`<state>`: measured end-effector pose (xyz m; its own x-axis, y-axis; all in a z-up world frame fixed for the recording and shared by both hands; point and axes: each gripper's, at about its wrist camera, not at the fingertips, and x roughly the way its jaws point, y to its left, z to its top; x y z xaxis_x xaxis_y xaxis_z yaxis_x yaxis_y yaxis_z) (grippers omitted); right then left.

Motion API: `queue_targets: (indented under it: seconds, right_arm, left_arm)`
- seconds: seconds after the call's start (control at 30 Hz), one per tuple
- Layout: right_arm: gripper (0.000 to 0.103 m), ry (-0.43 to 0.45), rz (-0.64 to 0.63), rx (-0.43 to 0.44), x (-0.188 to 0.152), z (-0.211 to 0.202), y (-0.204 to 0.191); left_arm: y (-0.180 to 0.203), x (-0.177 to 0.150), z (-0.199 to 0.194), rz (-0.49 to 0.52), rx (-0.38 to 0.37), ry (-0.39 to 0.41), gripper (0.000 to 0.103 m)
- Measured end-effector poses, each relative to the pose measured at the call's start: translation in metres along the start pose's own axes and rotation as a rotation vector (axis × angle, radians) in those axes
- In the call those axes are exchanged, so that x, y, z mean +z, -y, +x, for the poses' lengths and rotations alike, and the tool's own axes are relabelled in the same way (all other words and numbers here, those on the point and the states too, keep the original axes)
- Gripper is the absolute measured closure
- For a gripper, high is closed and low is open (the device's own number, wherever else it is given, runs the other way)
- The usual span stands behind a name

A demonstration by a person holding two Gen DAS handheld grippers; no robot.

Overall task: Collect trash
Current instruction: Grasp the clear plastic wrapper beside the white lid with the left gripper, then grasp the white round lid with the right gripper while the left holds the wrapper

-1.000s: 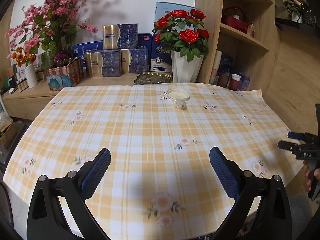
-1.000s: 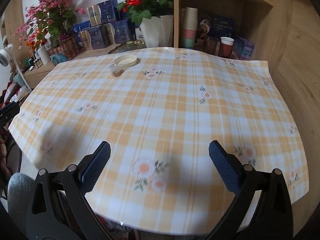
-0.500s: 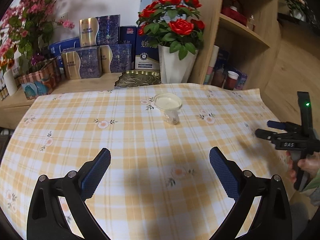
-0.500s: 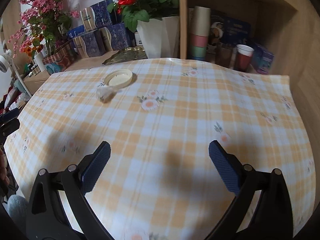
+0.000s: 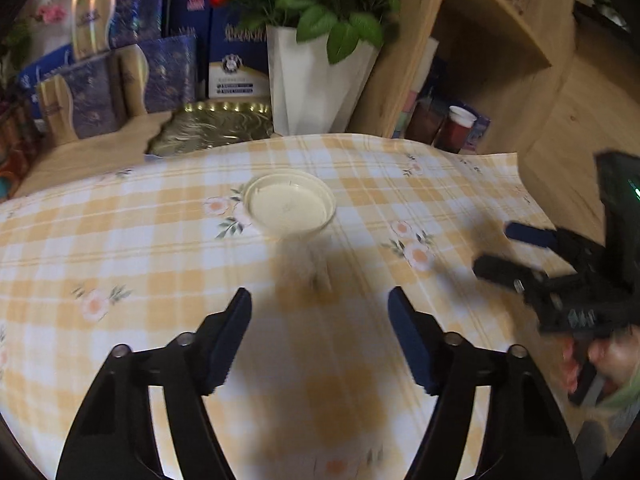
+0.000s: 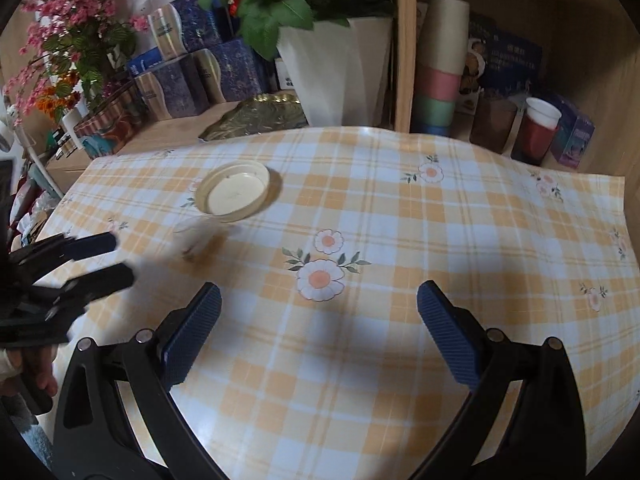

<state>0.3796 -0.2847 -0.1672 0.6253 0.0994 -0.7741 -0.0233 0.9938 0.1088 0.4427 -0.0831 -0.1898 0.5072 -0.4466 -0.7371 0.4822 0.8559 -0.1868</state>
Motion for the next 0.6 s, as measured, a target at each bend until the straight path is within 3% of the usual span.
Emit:
queue_targets:
  seconds: [0.17, 0.27, 0.3, 0.33, 0.43, 0.6]
  right_arm:
    - [0.006, -0.017, 0.034, -0.005, 0.000, 0.012, 0.015]
    - [0.006, -0.026, 0.050, 0.002, 0.002, 0.017, 0.021]
    - [0.006, -0.029, 0.054, 0.016, 0.004, 0.019, 0.022]
    - [0.006, -0.028, 0.058, 0.026, 0.005, 0.020, 0.022]
    - [0.006, -0.033, 0.055, 0.062, 0.010, 0.027, 0.018]
    - [0.006, -0.038, 0.004, 0.098, 0.024, 0.046, -0.006]
  left_arm:
    - [0.005, 0.013, 0.042, 0.038, 0.048, -0.050, 0.040]
    - [-0.002, 0.013, 0.062, -0.016, 0.033, -0.109, 0.043]
    - [-0.006, 0.012, 0.062, -0.041, 0.024, -0.105, 0.046]
    - [-0.009, 0.012, 0.060, -0.048, 0.017, -0.095, 0.069]
    - [-0.022, 0.008, 0.052, -0.100, -0.026, -0.109, 0.084]
    - [-0.055, 0.001, 0.004, -0.184, -0.047, -0.043, 0.085]
